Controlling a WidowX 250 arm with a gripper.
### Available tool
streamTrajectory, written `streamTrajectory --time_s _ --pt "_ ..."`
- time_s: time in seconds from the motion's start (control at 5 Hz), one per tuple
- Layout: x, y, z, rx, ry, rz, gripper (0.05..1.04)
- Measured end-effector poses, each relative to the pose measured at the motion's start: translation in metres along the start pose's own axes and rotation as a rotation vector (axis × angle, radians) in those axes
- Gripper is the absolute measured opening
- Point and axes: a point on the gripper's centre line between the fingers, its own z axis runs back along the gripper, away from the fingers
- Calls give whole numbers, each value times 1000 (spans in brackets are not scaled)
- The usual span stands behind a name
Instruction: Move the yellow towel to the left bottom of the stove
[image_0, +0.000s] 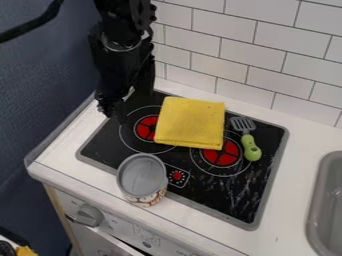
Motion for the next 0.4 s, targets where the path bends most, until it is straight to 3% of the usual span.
streamTrajectory --time_s 0.4 --pt "-14 1 -12 71 20 4 1000"
